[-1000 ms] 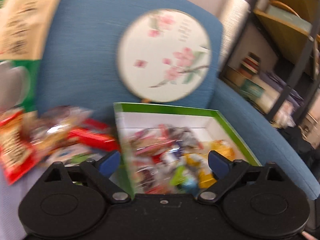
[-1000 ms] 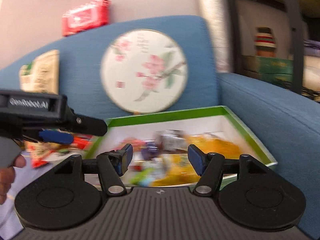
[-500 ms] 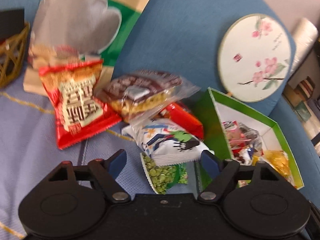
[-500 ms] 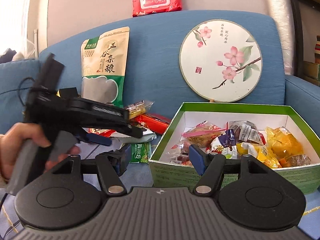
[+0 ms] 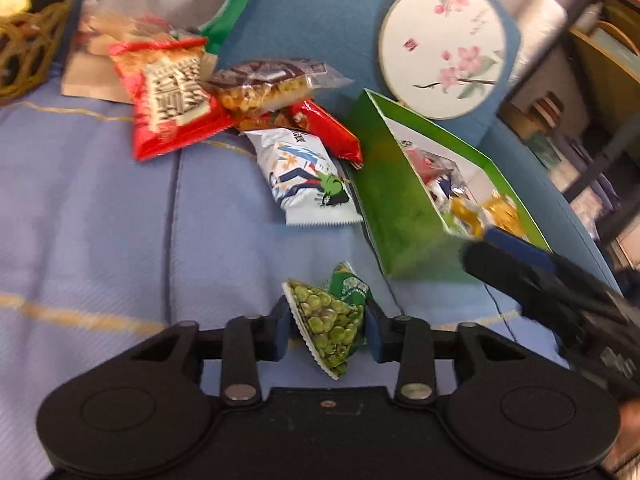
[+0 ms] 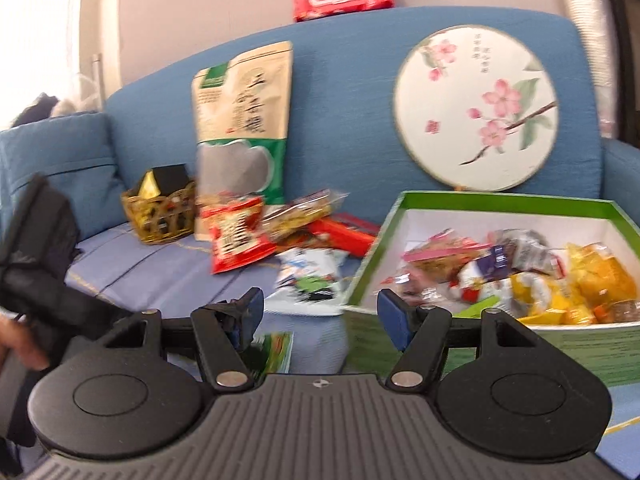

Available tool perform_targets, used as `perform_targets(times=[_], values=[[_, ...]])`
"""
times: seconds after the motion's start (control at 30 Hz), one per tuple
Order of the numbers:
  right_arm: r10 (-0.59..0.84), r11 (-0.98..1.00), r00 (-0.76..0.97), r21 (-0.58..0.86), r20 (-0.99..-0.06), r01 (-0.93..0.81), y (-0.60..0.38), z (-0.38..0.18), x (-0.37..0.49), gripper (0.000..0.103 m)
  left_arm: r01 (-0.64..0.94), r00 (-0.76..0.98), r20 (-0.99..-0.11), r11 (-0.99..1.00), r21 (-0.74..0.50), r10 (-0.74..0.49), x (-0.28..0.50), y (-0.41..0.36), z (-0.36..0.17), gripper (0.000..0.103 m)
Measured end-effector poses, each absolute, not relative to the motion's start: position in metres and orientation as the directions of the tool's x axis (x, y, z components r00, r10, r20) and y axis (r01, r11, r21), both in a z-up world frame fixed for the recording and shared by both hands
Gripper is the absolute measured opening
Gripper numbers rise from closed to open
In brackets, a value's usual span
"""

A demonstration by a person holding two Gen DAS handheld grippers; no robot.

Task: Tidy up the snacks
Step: 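Grasp the green pea snack bag with left gripper and drop it in the box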

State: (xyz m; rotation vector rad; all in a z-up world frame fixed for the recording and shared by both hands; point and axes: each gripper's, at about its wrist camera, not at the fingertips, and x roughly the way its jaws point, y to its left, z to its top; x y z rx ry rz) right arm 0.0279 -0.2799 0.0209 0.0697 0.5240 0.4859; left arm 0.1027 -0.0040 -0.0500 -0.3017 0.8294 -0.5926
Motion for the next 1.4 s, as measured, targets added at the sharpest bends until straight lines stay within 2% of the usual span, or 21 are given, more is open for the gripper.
perform_targets(times=[0.03, 0.07, 0.1, 0.13, 0.27, 0.4, 0.67, 0.7, 0.73, 0.77, 0.8, 0.83, 0.87, 1.0, 1.23, 1.4], values=[[0.480, 0.875, 0.742, 0.190, -0.469, -0.446, -0.276, 0.020, 0.027, 0.103, 0.373, 0.548, -0.592, 0.806, -0.460, -0.591, 0.096, 0.002, -0.047, 0.053], [0.496, 0.864, 0.725, 0.193, -0.478, -0.464, -0.271, 0.019, 0.026, 0.103, 0.372, 0.574, -0.573, 0.810, -0.453, -0.584, 0.091, 0.009, -0.044, 0.061], [0.516, 0.851, 0.705, 0.198, -0.487, -0.486, -0.266, 0.017, 0.025, 0.103, 0.362, 0.602, -0.556, 0.817, -0.449, -0.573, 0.088, 0.014, -0.041, 0.077], [0.539, 0.834, 0.678, 0.205, -0.500, -0.512, -0.260, 0.015, 0.025, 0.103, 0.347, 0.621, -0.544, 0.820, -0.455, -0.564, 0.087, 0.019, -0.039, 0.085], [0.559, 0.796, 0.602, 0.164, -0.570, -0.583, -0.237, 0.001, 0.023, 0.103, 0.313, 0.619, -0.514, 0.787, -0.531, -0.593, 0.093, 0.032, -0.040, 0.085], [0.530, 0.800, 0.579, 0.139, -0.619, -0.583, -0.227, -0.010, 0.025, 0.103, 0.354, 0.585, -0.494, 0.750, -0.558, -0.644, 0.095, 0.026, -0.044, 0.085], [0.540, 0.821, 0.569, 0.238, -0.620, -0.519, -0.232, -0.013, 0.034, 0.103, 0.379, 0.505, -0.477, 0.681, -0.627, -0.720, 0.099, 0.017, -0.056, 0.085], [0.542, 0.821, 0.566, 0.247, -0.621, -0.515, -0.231, -0.014, 0.035, 0.103, 0.371, 0.500, -0.477, 0.677, -0.636, -0.723, 0.100, 0.016, -0.058, 0.084], [0.540, 0.823, 0.565, 0.250, -0.624, -0.510, -0.230, -0.015, 0.035, 0.103, 0.363, 0.495, -0.481, 0.675, -0.642, -0.724, 0.102, 0.014, -0.061, 0.075], [0.535, 0.826, 0.566, 0.248, -0.627, -0.506, -0.228, -0.016, 0.036, 0.103, 0.358, 0.491, -0.491, 0.680, -0.640, -0.720, 0.104, 0.012, -0.063, 0.060], [0.530, 0.828, 0.565, 0.243, -0.632, -0.505, -0.226, -0.017, 0.037, 0.100, 0.358, 0.491, -0.505, 0.693, -0.626, -0.710, 0.105, 0.010, -0.065, 0.018], [0.523, 0.832, 0.570, 0.235, -0.634, -0.502, -0.225, -0.016, 0.037, 0.093, 0.355, 0.493, -0.519, 0.706, -0.613, -0.699, 0.106, 0.009, -0.067, 0.014], [0.531, 0.826, 0.568, 0.236, -0.629, -0.511, -0.225, -0.015, 0.036, 0.082, 0.353, 0.488, -0.509, 0.693, -0.628, -0.709, 0.106, 0.011, -0.067, 0.014], [0.523, 0.828, 0.612, 0.184, -0.593, -0.529, -0.223, -0.003, 0.027, 0.080, 0.365, 0.520, -0.480, 0.692, -0.622, -0.706, 0.097, 0.013, -0.054, 0.014], [0.491, 0.858, 0.750, 0.098, -0.444, -0.504, -0.244, 0.027, 0.021, 0.079, 0.474, 0.587, -0.384, 0.687, -0.551, -0.712, 0.089, -0.010, -0.010, 0.015], [0.428, 0.901, 0.812, 0.116, -0.397, -0.418, -0.277, 0.031, 0.032, 0.079, 0.560, 0.565, -0.368, 0.671, -0.486, -0.738, 0.105, -0.052, 0.008, 0.015]])
